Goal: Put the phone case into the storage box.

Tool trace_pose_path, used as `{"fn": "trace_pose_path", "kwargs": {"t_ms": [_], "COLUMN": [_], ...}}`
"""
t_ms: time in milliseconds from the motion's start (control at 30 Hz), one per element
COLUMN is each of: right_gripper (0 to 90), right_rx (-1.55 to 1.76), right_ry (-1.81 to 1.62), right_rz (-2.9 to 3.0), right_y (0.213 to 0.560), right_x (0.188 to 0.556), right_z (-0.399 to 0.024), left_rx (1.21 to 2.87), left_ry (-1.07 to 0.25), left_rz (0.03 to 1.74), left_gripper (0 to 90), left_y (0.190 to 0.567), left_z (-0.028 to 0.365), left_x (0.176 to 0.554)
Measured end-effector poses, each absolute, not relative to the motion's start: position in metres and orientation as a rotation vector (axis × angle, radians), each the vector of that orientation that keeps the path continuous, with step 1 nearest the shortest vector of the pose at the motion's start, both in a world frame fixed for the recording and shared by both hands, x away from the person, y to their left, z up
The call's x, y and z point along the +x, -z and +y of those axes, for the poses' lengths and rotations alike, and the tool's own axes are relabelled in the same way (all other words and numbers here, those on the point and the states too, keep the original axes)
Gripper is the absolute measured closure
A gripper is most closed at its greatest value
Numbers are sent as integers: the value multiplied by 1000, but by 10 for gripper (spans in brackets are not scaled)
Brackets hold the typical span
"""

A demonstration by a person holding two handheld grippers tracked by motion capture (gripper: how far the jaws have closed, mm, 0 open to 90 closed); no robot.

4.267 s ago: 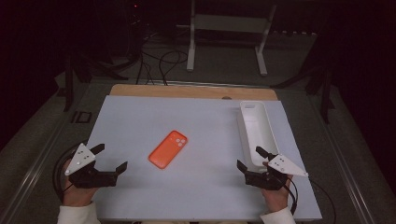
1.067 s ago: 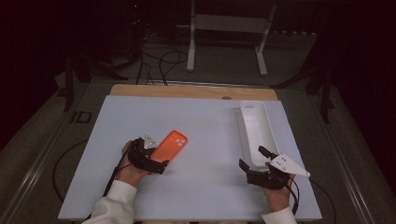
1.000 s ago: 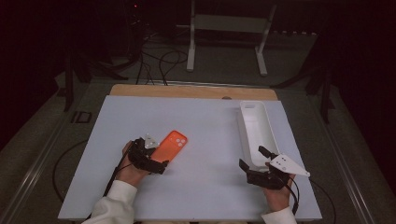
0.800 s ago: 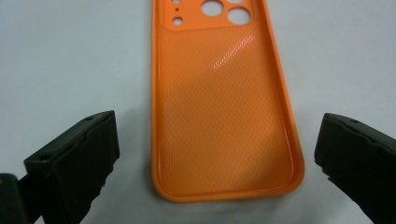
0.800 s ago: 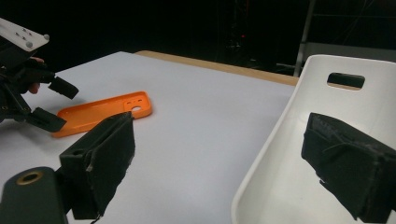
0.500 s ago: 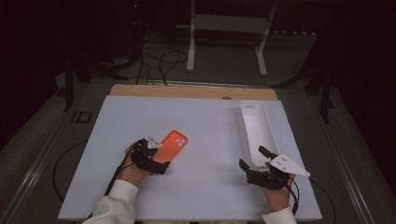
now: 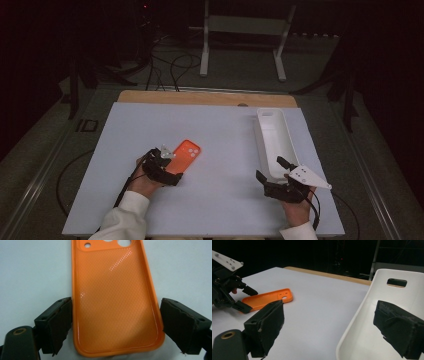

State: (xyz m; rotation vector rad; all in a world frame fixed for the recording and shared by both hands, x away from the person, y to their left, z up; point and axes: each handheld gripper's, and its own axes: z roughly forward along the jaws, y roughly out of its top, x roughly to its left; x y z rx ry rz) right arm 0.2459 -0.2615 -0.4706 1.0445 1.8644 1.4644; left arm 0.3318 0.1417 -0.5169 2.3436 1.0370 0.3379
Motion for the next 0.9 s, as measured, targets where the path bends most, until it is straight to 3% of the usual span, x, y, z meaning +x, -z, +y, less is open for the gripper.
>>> {"fn": "trace_pose_path", "kwargs": {"t_ms": [900], "right_gripper": [96], "right_rx": [1058], "right_ry": [-1449], "right_rz": [1869], "right_y": [471], "right_x": [247], "right_z": [-259], "left_rx": [2388], "left_ry": [-306], "left_rz": [1049], "left_gripper": [156], "left_y": [513], "left_z": [139], "left_x": [337]}}
